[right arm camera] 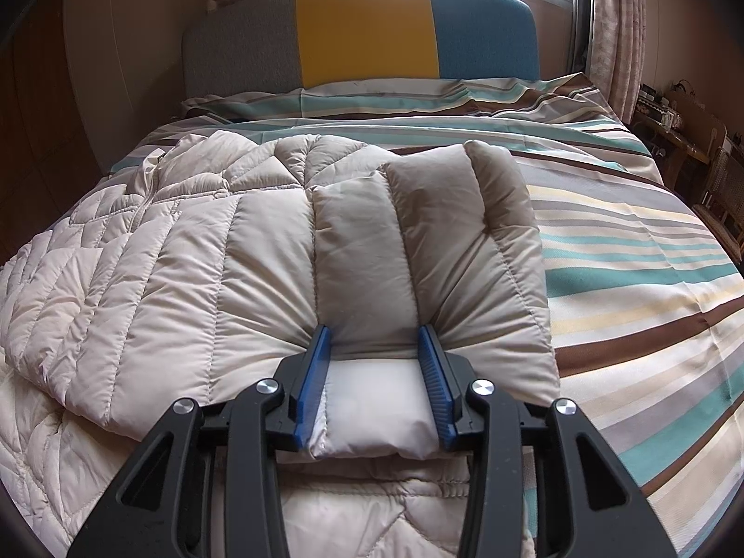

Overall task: Fold large clothes
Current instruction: 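Grasp the other sleeve with the left gripper and lift it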

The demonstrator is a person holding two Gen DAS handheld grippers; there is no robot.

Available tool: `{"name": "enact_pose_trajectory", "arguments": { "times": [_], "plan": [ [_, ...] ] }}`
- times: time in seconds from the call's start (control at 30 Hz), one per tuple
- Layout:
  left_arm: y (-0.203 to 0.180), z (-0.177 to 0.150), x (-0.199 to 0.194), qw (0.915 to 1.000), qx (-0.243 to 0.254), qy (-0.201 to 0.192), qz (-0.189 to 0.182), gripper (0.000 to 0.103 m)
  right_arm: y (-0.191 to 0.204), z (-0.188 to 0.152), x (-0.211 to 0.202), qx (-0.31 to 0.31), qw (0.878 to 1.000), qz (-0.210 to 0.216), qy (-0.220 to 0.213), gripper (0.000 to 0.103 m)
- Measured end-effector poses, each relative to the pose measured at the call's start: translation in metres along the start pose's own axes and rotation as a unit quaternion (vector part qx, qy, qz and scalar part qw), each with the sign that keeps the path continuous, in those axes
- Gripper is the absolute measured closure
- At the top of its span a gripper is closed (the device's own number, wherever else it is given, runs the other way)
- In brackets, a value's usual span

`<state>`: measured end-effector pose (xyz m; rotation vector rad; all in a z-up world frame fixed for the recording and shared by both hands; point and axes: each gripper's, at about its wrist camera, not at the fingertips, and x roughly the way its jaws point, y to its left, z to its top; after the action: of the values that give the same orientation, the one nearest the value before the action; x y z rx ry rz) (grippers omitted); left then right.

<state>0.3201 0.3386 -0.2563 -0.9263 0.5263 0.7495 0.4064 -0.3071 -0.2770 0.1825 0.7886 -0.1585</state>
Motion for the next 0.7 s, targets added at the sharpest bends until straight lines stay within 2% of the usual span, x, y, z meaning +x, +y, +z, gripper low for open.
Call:
{"name": "enact_pose_trajectory", "arguments": {
  "times": [0.17, 0.3, 0.47, 0.57, 0.7],
  "plan": [
    [0.006, -0.001, -0.003, 0.9996, -0.019, 0.001, -0.021, 0.090, 0.000, 0.000, 0.000, 0.000, 1.000, 0.001, 0.000, 0.063],
    [-0.016, -0.007, -0.032, 0.9986, 0.006, -0.051, -0.012, 0.091, -0.001, 0.000, 0.000, 0.000, 1.000, 0.001, 0.000, 0.063],
    [-0.062, -0.022, -0.066, 0.9913, 0.077, -0.091, -0.056, 0.091, 0.000, 0.000, 0.000, 0.000, 1.000, 0.001, 0.000, 0.063],
    [-0.087, -0.035, -0.079, 0.9848, 0.118, -0.092, -0.089, 0.091, 0.000, 0.000, 0.000, 0.000, 1.000, 0.001, 0.000, 0.063],
    [-0.119, -0.058, -0.092, 0.9729, 0.174, -0.069, -0.136, 0.091, 0.000, 0.000, 0.000, 0.000, 1.000, 0.002, 0.000, 0.063]
  ]
}}
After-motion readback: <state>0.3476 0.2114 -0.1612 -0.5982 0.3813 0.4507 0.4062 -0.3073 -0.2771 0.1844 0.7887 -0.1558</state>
